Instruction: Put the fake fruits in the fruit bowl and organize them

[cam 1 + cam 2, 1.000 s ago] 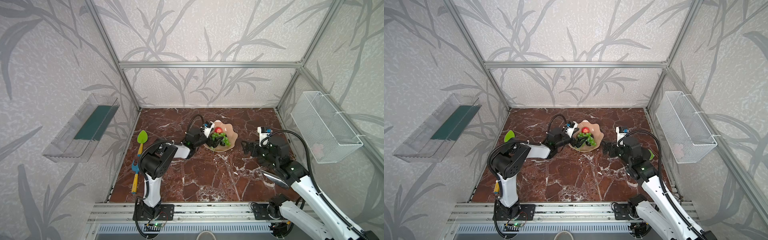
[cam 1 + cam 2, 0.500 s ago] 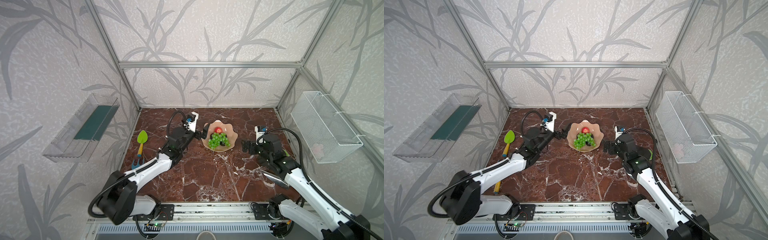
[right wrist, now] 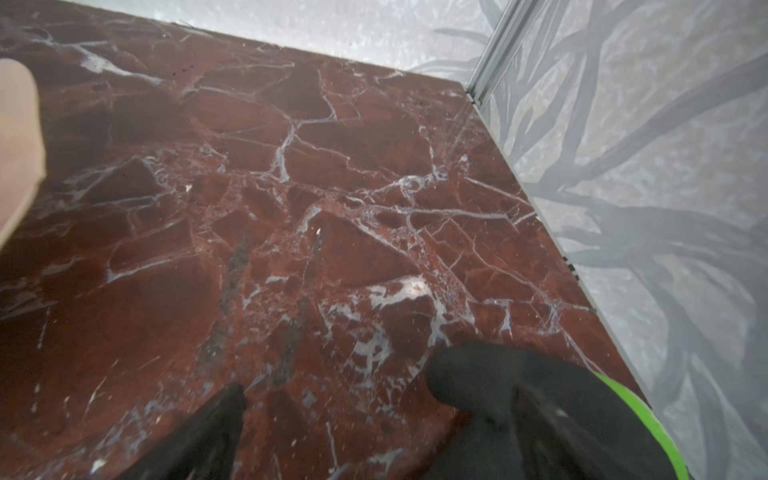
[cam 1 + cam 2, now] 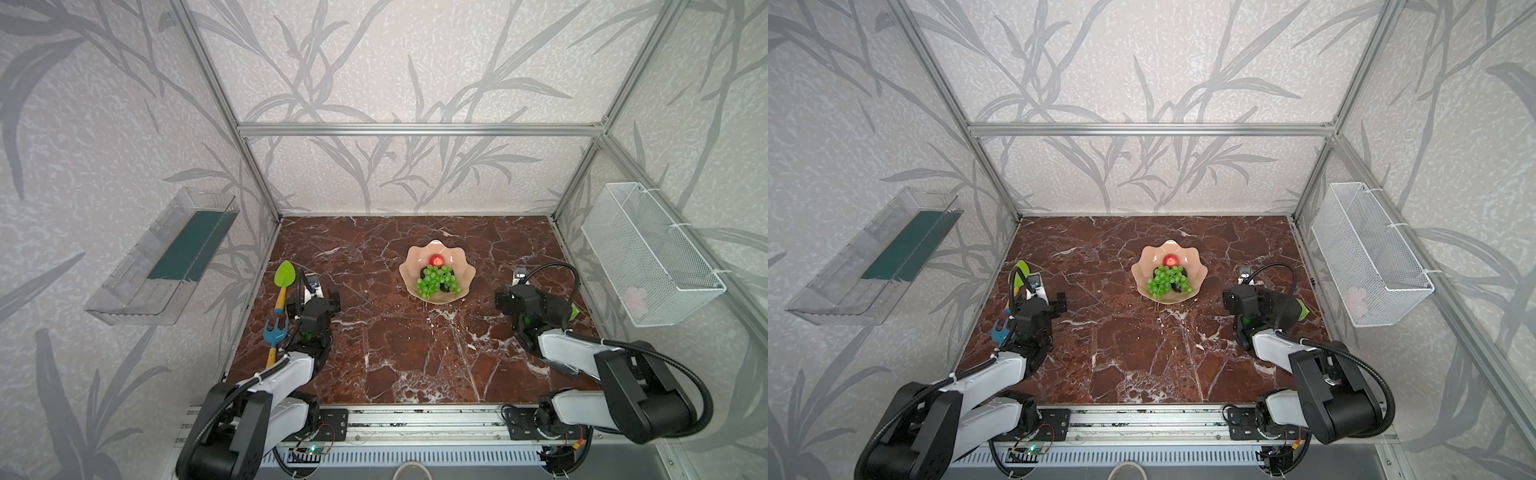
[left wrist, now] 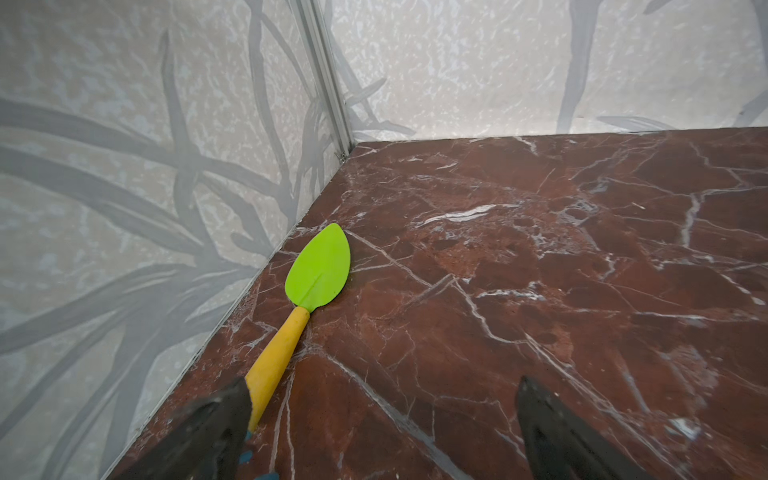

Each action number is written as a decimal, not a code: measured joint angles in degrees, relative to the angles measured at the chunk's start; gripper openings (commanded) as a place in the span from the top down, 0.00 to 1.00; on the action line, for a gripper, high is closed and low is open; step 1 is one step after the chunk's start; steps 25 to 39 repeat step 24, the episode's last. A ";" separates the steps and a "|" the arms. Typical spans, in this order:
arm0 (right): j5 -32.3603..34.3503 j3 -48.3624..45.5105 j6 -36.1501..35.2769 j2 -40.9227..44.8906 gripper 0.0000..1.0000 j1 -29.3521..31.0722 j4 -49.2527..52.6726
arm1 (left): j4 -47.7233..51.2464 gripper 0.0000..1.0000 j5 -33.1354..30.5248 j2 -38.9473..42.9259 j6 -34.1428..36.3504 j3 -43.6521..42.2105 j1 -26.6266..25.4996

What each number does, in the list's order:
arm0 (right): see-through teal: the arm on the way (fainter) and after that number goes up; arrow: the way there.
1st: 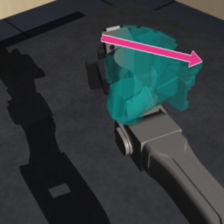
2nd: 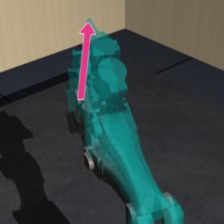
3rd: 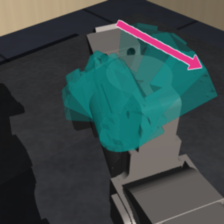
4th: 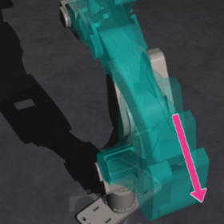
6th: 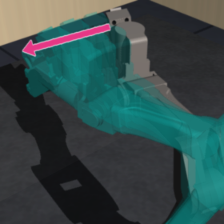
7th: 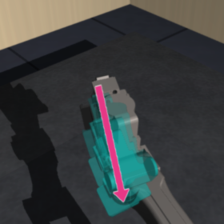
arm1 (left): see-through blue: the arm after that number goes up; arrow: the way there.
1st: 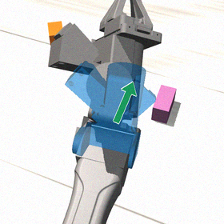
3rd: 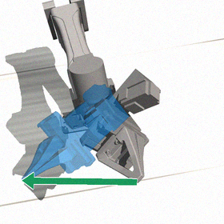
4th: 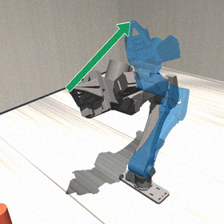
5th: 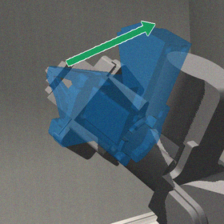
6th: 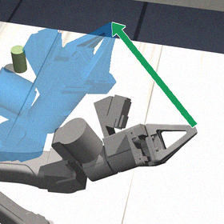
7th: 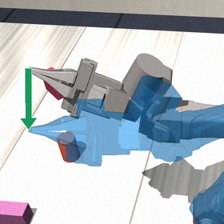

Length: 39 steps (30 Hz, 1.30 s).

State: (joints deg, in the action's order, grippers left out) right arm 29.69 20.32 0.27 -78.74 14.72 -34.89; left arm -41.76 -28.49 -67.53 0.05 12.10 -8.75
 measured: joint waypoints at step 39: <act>-14.38 0.02 -5.66 -11.26 0.01 -4.28 -18.99 | -19.30 0.01 7.50 -22.77 -2.64 5.22 6.51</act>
